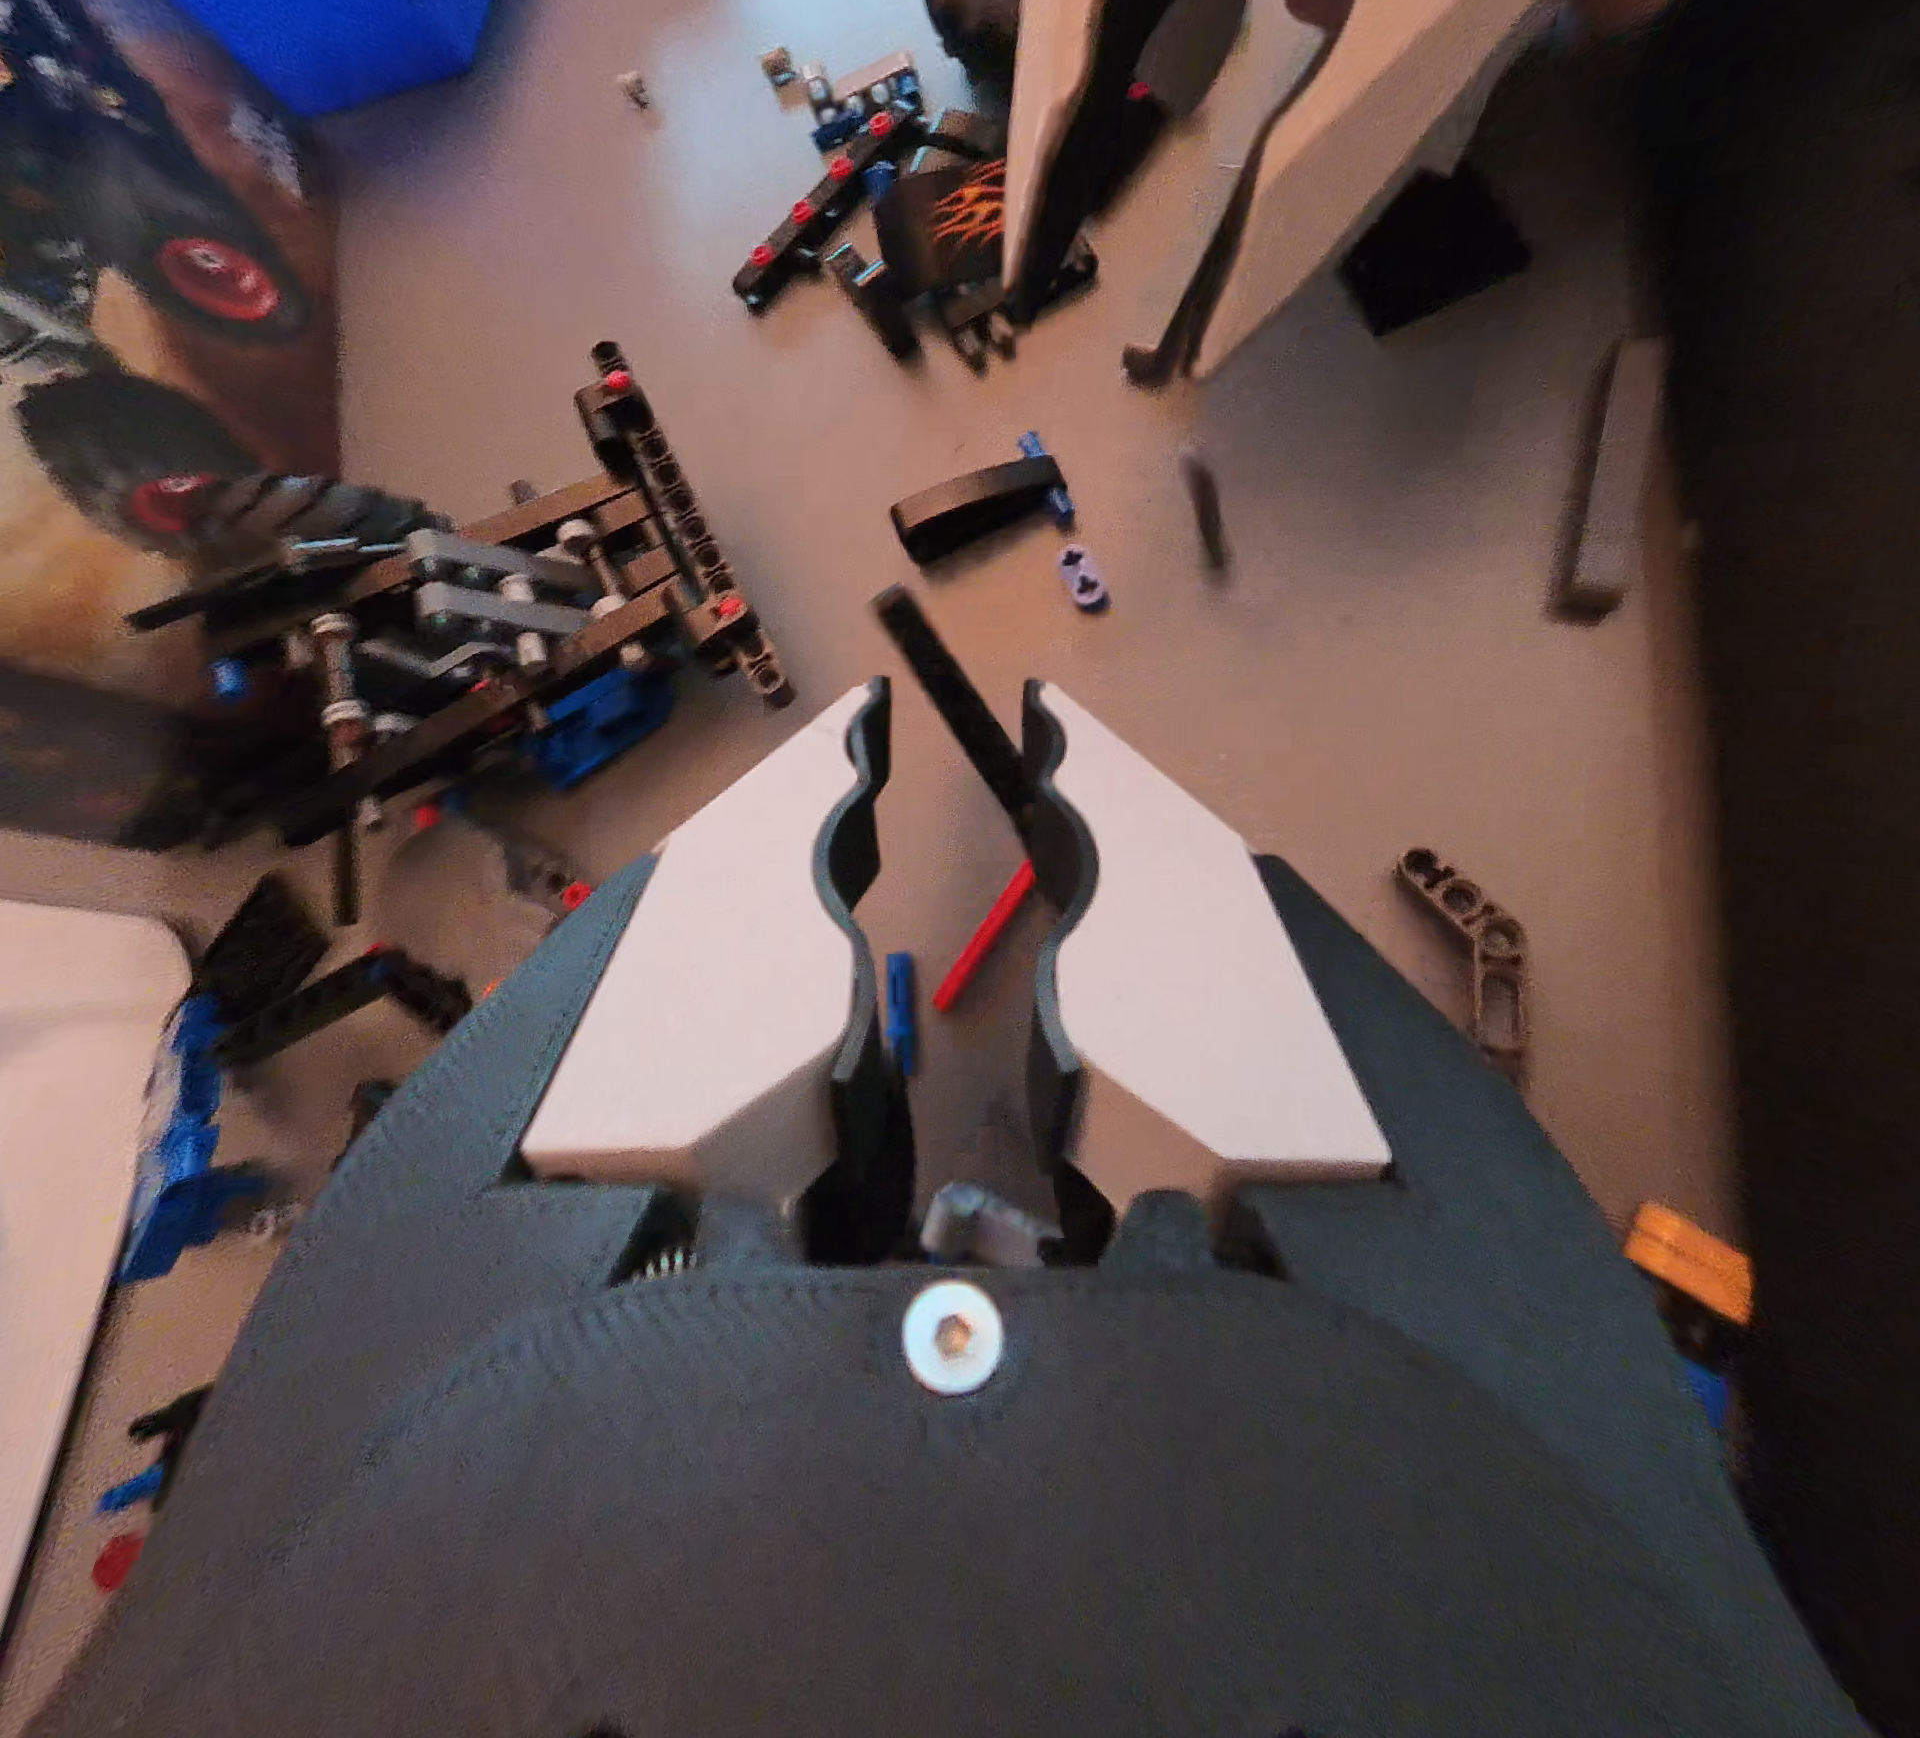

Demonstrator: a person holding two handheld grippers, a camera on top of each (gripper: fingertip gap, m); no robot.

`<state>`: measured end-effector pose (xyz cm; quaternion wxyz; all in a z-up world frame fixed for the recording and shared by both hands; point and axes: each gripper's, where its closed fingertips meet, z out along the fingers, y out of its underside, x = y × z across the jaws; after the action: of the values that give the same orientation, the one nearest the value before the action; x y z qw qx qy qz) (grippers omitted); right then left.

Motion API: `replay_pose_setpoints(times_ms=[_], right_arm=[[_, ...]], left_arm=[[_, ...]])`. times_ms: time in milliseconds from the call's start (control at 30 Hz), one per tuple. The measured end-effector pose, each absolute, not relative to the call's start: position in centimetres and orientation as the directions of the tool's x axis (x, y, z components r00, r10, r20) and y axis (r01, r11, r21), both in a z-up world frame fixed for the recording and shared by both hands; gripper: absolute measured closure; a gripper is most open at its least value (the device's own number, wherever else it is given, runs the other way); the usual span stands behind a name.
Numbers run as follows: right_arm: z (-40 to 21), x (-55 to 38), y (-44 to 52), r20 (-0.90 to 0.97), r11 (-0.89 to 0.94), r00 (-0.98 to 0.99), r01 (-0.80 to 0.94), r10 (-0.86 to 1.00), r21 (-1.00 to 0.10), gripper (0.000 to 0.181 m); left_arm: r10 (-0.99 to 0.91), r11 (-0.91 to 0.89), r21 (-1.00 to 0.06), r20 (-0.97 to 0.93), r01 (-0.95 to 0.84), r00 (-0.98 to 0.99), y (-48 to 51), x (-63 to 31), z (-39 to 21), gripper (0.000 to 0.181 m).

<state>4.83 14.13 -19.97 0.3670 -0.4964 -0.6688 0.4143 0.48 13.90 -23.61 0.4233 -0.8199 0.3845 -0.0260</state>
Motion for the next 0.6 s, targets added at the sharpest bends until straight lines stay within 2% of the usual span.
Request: replay_pose_setpoints(times_ms=[67, 200, 333, 500, 600], right_arm=[[-19.7, 5.1, 14.6, 0.089, 0.165, -0.224, 0.346, 0.971, -0.924, 0.164], [-19.0, 5.1, 16.1, 0.125, 0.166, -0.145, 0.320, 0.981, -0.933, 0.158], [-18.5, 5.2, 16.8, 0.122, 0.149, -0.108, 0.302, 0.987, -0.941, 0.156], [-19.6, 4.7, 16.3, 0.208, 0.240, -0.125, 0.358, 0.970, -0.902, 0.157], [-21.5, 4.2, 15.4, 0.275, 0.324, -0.173, 0.436, 0.946, -0.840, 0.158]], left_arm=[[-0.636, -0.329, -0.744, -0.281, -0.581, 0.719, 13.7, -0.1, -22.5, 0.157], [-0.567, -0.330, -0.785, -0.279, -0.525, 0.775, 13.8, -3.1, -20.6, 0.139], [-0.516, -0.338, -0.816, -0.256, -0.469, 0.817, 13.4, -6.5, -19.5, 0.140], [-0.628, -0.349, -0.766, -0.237, -0.540, 0.741, 11.9, -5.7, -21.7, 0.142], [-0.701, -0.329, -0.656, -0.312, -0.679, 0.641, 11.5, -4.0, -24.1, 0.142]])
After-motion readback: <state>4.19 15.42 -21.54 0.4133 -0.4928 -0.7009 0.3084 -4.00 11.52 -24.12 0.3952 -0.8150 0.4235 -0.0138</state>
